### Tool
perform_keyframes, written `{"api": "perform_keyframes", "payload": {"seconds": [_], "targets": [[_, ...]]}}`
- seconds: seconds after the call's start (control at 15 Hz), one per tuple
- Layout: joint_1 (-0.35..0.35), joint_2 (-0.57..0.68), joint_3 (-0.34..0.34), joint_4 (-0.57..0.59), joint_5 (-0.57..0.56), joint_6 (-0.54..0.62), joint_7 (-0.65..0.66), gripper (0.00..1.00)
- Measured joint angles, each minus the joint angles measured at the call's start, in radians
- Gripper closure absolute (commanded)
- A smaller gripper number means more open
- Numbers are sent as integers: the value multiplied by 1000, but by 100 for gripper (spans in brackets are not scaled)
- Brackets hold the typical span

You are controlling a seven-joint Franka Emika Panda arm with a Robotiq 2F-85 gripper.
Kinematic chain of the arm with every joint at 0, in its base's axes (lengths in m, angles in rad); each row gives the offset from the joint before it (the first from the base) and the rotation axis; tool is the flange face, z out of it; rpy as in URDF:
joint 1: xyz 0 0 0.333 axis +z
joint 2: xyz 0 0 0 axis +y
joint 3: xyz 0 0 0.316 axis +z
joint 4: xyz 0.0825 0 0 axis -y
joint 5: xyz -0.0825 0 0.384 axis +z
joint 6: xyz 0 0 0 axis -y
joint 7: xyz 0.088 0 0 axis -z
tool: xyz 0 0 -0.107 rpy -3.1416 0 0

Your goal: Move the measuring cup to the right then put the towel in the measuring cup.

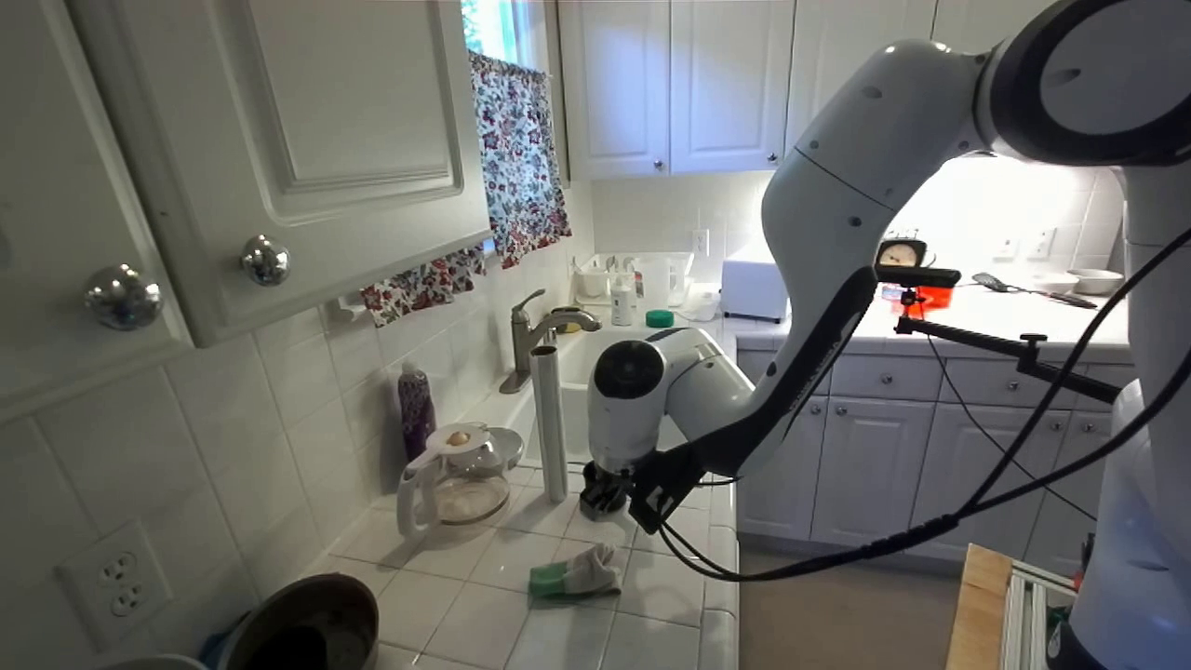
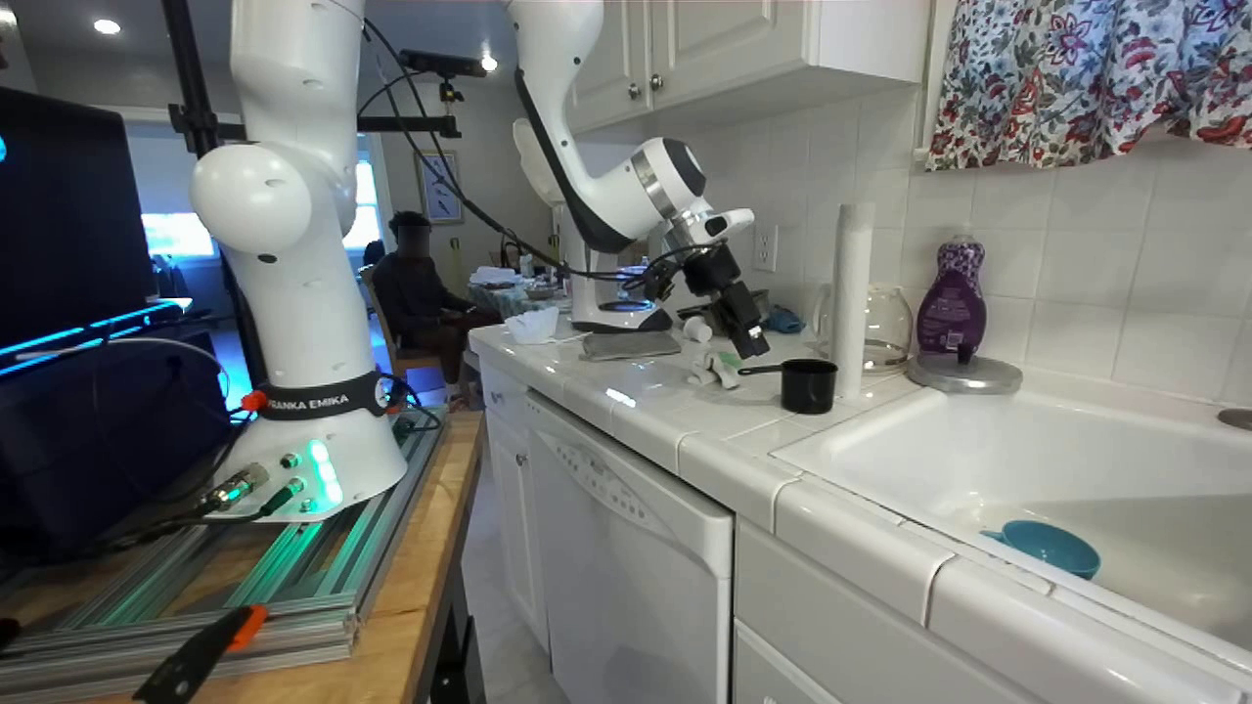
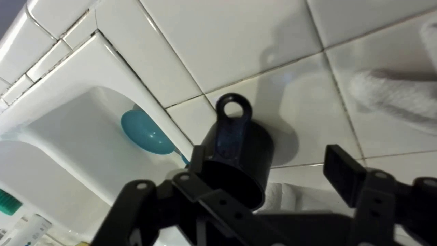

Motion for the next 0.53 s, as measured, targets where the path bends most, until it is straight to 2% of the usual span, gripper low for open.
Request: {"api": "perform_keyframes", "payload": {"seconds": [0.27, 0.53], "targets": [[-1, -91, 62, -99, 156, 72, -272, 0], [-3, -118, 75, -160, 278, 171, -556, 0]]}}
